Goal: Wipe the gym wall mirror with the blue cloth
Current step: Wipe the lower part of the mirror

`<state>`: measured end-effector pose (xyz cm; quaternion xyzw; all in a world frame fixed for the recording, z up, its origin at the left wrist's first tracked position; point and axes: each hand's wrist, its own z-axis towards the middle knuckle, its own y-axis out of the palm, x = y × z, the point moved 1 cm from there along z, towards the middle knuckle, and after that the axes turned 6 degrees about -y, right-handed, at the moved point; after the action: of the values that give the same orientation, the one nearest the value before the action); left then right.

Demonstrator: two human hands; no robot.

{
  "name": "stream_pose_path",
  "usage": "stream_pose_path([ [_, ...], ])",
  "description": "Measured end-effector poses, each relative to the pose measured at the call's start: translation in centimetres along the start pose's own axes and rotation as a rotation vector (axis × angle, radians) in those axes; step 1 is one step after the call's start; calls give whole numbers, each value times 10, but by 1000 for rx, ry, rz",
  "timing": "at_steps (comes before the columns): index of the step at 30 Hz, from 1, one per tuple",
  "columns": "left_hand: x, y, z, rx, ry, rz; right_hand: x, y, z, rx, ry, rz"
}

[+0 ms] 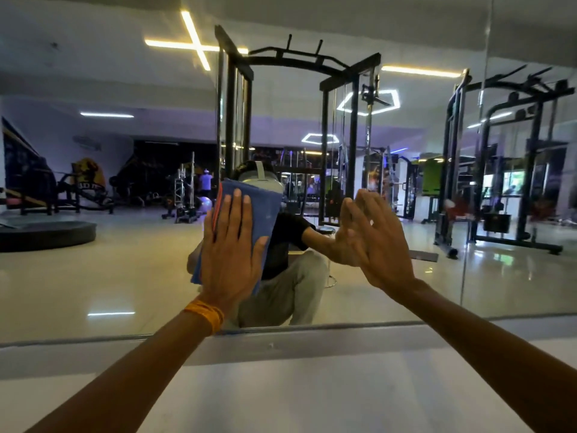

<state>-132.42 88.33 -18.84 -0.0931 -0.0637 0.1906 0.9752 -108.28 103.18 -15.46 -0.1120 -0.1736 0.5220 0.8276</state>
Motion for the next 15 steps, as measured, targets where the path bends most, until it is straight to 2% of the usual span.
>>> stream_pose_path([
  [2, 12, 2, 15, -5, 9, 14, 13, -10, 2, 42, -5, -33],
  [3, 22, 3, 25, -24, 66, 52, 19, -15, 6, 50, -12, -35],
  [6, 61, 19, 32, -117, 405, 217, 48, -14, 4, 71, -11, -55],
  [8, 70, 28, 23, -162, 501, 265, 75, -5, -11, 89, -35, -85],
  [12, 67, 15, 53, -162, 485, 246, 120, -6, -24, 48, -174, -153],
  [15, 89, 9, 94, -84, 200, 113, 143, -13, -8, 100, -114, -183],
])
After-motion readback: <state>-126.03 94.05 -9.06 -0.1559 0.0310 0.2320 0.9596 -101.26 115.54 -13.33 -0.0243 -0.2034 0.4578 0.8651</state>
